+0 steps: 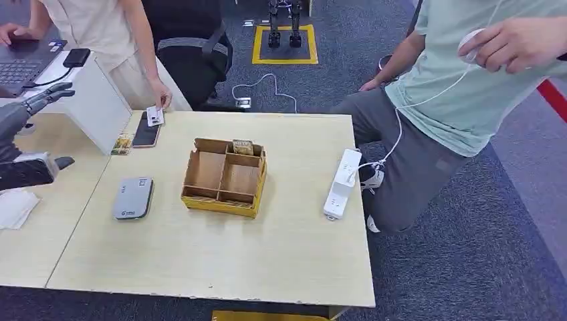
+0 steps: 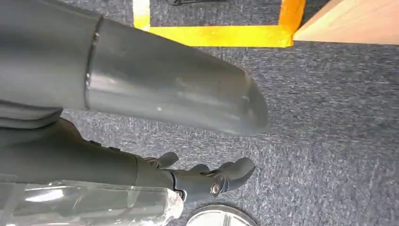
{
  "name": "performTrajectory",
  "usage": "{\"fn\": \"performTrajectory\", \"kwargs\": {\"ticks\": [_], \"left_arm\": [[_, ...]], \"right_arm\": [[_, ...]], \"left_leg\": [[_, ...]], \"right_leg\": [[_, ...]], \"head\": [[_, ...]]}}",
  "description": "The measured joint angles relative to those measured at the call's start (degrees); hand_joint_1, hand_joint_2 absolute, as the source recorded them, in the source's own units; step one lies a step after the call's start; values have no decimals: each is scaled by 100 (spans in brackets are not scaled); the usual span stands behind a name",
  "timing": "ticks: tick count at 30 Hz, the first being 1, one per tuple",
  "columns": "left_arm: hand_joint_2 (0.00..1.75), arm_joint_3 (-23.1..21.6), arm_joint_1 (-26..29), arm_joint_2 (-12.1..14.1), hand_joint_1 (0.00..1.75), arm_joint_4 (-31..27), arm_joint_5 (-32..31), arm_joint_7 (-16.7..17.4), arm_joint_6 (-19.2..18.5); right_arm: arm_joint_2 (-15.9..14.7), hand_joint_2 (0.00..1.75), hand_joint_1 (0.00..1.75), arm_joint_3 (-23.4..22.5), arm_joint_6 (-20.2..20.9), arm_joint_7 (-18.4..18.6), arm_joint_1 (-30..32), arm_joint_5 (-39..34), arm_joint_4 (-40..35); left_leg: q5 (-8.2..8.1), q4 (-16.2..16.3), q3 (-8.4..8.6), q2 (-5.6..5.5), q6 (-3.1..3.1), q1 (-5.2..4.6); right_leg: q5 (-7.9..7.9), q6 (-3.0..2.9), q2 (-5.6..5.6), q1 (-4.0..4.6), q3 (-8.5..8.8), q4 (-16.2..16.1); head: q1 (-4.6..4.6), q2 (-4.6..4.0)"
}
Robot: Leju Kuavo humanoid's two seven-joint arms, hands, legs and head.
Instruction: Pass the card to the sensor for recognition and then transmit it.
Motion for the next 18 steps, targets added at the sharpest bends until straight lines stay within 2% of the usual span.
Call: {"fn": "performTrajectory", "kwargs": {"ticks": [2,3,4,5,7,9,12,14,18], "left_arm": [[175,-194,-167,414,0,-352,105,180,15],[175,-303,-192,613,0,-512,-8,298,204],[175,-392,-139,770,0,-640,-157,405,503],[175,-453,4,892,0,-789,-382,545,964],[175,-464,519,1019,0,-1082,-824,805,1838],[175,-469,1015,1071,0,-1316,-1223,942,2322],[175,-398,1894,1143,0,-1725,-1509,983,2501],[175,-209,2449,1163,0,-2038,-1640,907,2309],[175,187,2959,939,0,-2281,-2233,797,2042]], "right_arm": [[0,0,0,-44,0,-35,2,-52,0],[0,0,0,-70,0,-48,1,-90,0],[0,0,0,-96,0,-57,0,-112,0],[0,0,0,-129,0,-72,1,-149,0],[2,0,0,-175,0,-116,11,-175,2],[2,0,0,-225,0,-131,19,-197,2],[2,0,0,-289,-7,-140,33,-199,2],[2,0,0,-330,-9,-140,75,-212,2],[2,0,0,-422,-4,-166,87,-230,2]], "left_leg": [[0,0,1,3,0,-4],[-1,0,2,2,1,-10],[-3,0,3,1,4,-13],[-3,0,4,1,3,-15],[-3,-1,7,0,3,-18],[-3,0,4,-3,3,-15],[-8,-3,11,2,-3,-18],[-13,0,7,8,-4,-13],[-14,0,6,-5,-2,-17]], "right_leg": [[0,0,3,-1,0,-2],[0,1,1,-4,1,-2],[0,1,1,-7,2,-3],[0,1,1,-9,3,-4],[-1,1,-1,-18,6,-4],[-1,1,-4,-17,6,-4],[-1,1,4,-19,9,-4],[-1,1,9,-15,4,-6],[-4,5,-5,-18,10,-7]], "head": [[2,0],[2,2],[0,0],[2,0],[0,2],[0,0],[9,0],[-11,0],[2,0]]}}
